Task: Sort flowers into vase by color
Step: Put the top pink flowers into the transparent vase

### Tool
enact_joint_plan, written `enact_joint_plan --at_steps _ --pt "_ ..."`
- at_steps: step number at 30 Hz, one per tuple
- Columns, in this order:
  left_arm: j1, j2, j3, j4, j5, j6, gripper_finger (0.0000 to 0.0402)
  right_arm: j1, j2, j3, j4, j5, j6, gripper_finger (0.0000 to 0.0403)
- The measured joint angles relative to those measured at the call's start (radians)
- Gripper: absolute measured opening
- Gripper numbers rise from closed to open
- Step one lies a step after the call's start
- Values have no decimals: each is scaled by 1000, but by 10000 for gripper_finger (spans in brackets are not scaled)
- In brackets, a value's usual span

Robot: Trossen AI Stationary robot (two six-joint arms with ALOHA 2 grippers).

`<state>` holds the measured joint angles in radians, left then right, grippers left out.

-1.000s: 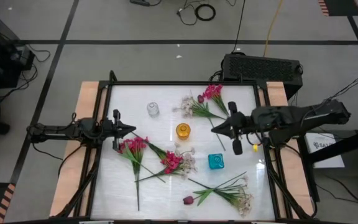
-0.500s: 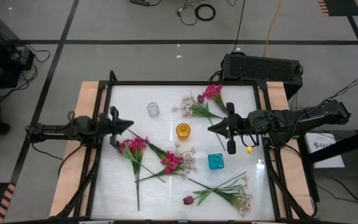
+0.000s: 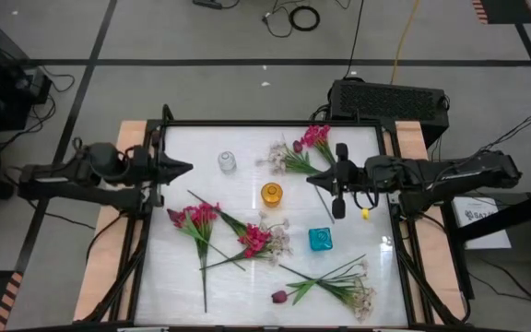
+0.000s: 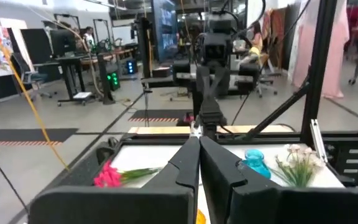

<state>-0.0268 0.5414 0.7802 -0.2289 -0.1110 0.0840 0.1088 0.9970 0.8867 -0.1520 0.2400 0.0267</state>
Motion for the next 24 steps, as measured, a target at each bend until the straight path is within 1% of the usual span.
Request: enact_joint_plan --at_steps 3,9,12,16,20,22,24 --pt "0 69 69 -1 -5 1 20 -13 15 0 0 0 -26 0" --pt "0 158 76 -48 -13 -4 20 -42 53 0 -1 -1 -57 0" --pt "-2 193 49 -39 -18 -25 20 -64 79 0 -1 -1 -29 0" --pt "-1 235 -32 10 -20 -21 20 -106 118 0 -50 -2 38 0" --pt "-1 269 -85 74 -23 -36 20 -209 171 0 -49 52 133 0" --pt "0 290 -89 74 -24 -72 20 -286 197 0 -54 49 132 0" --pt "0 306 -90 89 -24 -77 20 -373 223 0 -68 47 104 0"
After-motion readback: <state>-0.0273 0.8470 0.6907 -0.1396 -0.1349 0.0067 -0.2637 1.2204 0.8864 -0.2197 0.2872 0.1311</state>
